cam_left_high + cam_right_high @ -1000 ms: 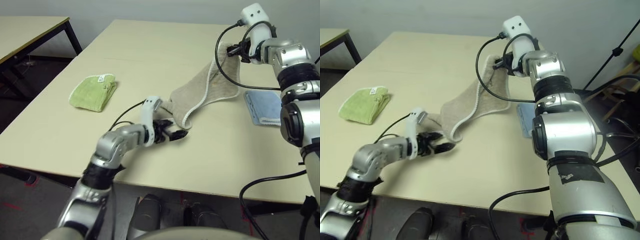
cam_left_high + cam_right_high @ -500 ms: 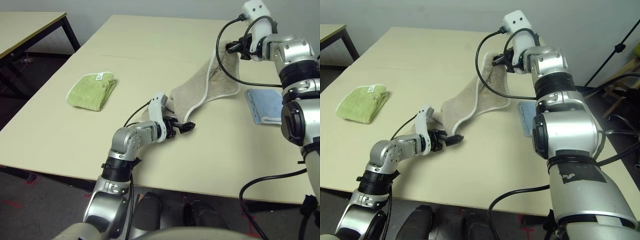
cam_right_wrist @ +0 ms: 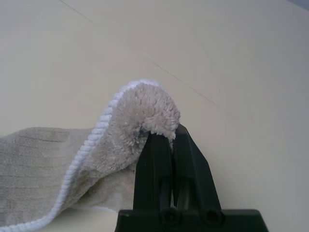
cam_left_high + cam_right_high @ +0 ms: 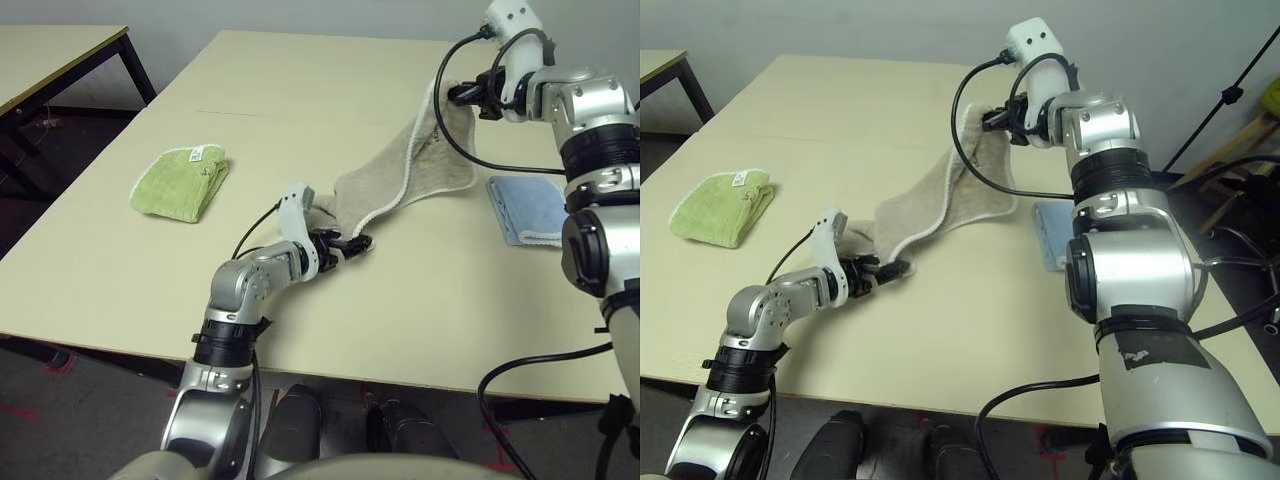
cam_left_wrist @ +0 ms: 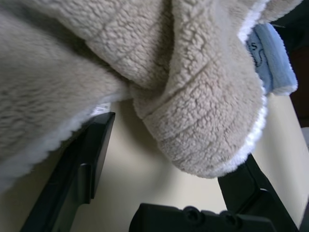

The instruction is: Fold the towel and set it aside.

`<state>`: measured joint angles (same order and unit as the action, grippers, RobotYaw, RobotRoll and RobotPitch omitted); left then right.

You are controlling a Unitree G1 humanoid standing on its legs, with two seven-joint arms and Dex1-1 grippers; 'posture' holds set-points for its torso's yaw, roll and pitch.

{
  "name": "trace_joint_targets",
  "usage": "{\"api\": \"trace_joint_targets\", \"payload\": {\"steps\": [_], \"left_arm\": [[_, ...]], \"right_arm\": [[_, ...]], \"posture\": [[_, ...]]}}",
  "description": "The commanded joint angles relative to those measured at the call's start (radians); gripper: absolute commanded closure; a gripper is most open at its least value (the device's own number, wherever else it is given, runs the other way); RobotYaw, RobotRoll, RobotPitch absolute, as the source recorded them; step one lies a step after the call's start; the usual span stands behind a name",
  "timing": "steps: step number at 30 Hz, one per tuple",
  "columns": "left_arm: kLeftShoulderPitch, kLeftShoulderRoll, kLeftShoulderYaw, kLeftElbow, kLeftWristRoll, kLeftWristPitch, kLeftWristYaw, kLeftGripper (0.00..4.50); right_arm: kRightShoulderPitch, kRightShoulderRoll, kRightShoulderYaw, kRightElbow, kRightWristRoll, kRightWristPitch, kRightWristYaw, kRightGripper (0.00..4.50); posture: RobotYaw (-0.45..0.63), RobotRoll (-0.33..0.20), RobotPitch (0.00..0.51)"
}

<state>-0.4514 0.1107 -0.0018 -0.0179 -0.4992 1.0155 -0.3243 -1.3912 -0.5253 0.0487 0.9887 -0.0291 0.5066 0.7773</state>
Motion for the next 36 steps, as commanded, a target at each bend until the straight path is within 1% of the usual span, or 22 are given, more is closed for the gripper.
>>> {"api": "trace_joint_targets", "payload": {"steps": [1, 2, 3, 6, 11, 13, 15, 16, 19, 21, 23, 26, 29, 31, 33, 34, 36], "left_arm": [[0.008, -0.014, -0.008, 0.015, 0.009, 0.013, 0.013, 0.20], [0.007, -0.018, -0.009, 0.018, 0.010, 0.011, 0.014, 0.20], [0.006, -0.021, -0.010, 0.021, 0.013, 0.008, 0.017, 0.35], [0.006, -0.029, -0.006, 0.028, 0.016, 0.003, 0.024, 1.07], [0.008, -0.041, 0.001, 0.032, 0.017, -0.006, 0.031, 2.90], [0.010, -0.044, 0.001, 0.030, 0.016, -0.008, 0.030, 3.52], [0.012, -0.043, 0.000, 0.029, 0.019, -0.013, 0.029, 4.27], [0.013, -0.043, 0.000, 0.029, 0.020, -0.015, 0.029, 4.47], [0.025, 0.000, -0.018, 0.006, 0.029, -0.026, -0.003, 4.47], [0.032, 0.067, -0.035, -0.031, 0.022, -0.035, -0.065, 4.47], [0.033, 0.175, -0.058, -0.079, 0.013, -0.036, -0.157, 4.47], [0.026, 0.373, -0.097, -0.137, 0.009, -0.063, -0.329, 4.47], [0.008, 0.612, -0.158, -0.139, 0.068, -0.184, -0.544, 4.47], [-0.020, 0.732, -0.183, -0.120, 0.100, -0.250, -0.657, 4.47], [-0.043, 0.809, -0.206, -0.104, 0.127, -0.306, -0.748, 4.47], [-0.058, 0.862, -0.231, -0.095, 0.157, -0.362, -0.823, 4.47], [-0.085, 0.934, -0.274, -0.074, 0.207, -0.444, -0.939, 4.47]], "right_arm": [[0.014, -0.006, -0.012, -0.032, 0.015, 0.022, 0.013, 4.50], [0.016, -0.007, -0.011, -0.036, 0.016, 0.024, 0.015, 4.50], [0.018, -0.007, -0.010, -0.040, 0.016, 0.027, 0.016, 4.50], [0.022, -0.010, -0.008, -0.053, 0.020, 0.034, 0.019, 4.50], [0.025, -0.013, -0.007, -0.059, 0.020, 0.036, 0.023, 4.50], [0.026, -0.013, -0.006, -0.062, 0.020, 0.038, 0.025, 4.50], [0.027, -0.013, -0.004, -0.069, 0.021, 0.041, 0.029, 4.50], [0.029, -0.013, -0.004, -0.071, 0.021, 0.042, 0.031, 4.50], [0.042, -0.019, 0.001, -0.097, 0.022, 0.058, 0.051, 4.50], [0.057, -0.036, 0.006, -0.126, 0.023, 0.076, 0.078, 4.50], [0.073, -0.062, 0.012, -0.159, 0.024, 0.098, 0.115, 4.50], [0.094, -0.109, 0.020, -0.202, 0.027, 0.129, 0.172, 4.50], [0.122, -0.165, 0.033, -0.252, 0.033, 0.159, 0.248, 4.50], [0.155, -0.207, 0.048, -0.313, 0.046, 0.199, 0.322, 4.50], [0.195, -0.247, 0.066, -0.381, 0.064, 0.240, 0.397, 4.50], [0.237, -0.289, 0.088, -0.442, 0.083, 0.270, 0.474, 4.50], [0.302, -0.350, 0.120, -0.534, 0.113, 0.312, 0.574, 4.50]], "posture": [[0.19, 0.000, 0.121], [0.19, 0.000, 0.121], [0.19, 0.000, 0.121], [0.19, 0.000, 0.121], [0.18, 0.000, 0.119], [0.19, 0.000, 0.118], [0.19, 0.000, 0.117], [0.19, 0.000, 0.116], [0.19, 0.000, 0.114], [0.19, 0.000, 0.113], [0.19, 0.000, 0.112], [0.20, 0.000, 0.110], [0.21, 0.000, 0.104], [0.21, 0.000, 0.102], [0.21, 0.000, 0.098], [0.21, 0.000, 0.093], [0.20, 0.000, 0.091]]}}
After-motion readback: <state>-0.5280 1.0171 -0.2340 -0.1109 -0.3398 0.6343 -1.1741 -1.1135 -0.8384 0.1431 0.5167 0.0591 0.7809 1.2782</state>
